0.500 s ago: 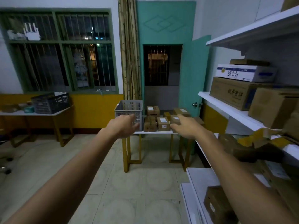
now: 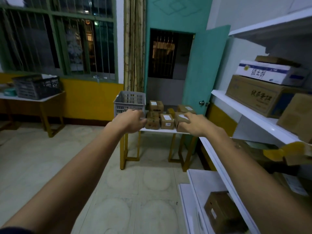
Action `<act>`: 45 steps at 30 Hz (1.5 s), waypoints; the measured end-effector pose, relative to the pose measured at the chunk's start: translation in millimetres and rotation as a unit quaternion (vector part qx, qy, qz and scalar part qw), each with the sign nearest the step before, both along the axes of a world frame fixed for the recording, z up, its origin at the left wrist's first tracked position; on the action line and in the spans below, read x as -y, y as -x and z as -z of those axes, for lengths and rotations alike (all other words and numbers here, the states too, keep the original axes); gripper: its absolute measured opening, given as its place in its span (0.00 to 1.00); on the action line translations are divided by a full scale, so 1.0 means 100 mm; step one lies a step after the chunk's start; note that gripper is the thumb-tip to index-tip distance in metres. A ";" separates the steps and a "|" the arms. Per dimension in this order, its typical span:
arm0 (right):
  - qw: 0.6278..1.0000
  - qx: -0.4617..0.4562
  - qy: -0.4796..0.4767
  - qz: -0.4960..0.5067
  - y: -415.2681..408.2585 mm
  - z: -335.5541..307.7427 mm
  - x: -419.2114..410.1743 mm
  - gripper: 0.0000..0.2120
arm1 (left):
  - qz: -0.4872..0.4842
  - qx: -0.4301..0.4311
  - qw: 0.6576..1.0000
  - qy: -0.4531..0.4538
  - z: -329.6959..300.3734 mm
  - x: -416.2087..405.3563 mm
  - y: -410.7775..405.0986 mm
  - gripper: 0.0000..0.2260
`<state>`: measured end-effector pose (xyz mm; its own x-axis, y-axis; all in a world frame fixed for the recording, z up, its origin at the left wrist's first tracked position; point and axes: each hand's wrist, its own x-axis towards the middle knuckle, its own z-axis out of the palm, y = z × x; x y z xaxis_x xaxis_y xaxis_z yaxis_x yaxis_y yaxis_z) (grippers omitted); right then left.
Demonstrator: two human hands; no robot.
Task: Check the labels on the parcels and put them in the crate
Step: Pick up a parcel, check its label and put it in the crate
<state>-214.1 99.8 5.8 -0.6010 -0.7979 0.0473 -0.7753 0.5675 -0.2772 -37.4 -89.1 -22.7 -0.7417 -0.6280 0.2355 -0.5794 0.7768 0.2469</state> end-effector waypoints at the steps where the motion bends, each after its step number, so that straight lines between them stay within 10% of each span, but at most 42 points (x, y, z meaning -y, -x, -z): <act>1: 1.000 0.000 -0.001 0.001 0.03 0.00 0.09 0.25 | 0.004 -0.003 1.000 -0.006 0.00 0.08 0.03 0.13; 45: 0.999 0.021 0.004 -0.041 4.39 0.29 3.24 0.28 | -0.013 0.066 0.998 0.015 -0.10 2.74 4.14 0.18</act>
<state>-653.2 -224.5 -23.1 -0.5343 -0.8447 0.0301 -0.8074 0.4995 -0.3141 -451.3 -362.7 -13.0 -0.7516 -0.6408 0.1565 -0.6246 0.7677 0.1435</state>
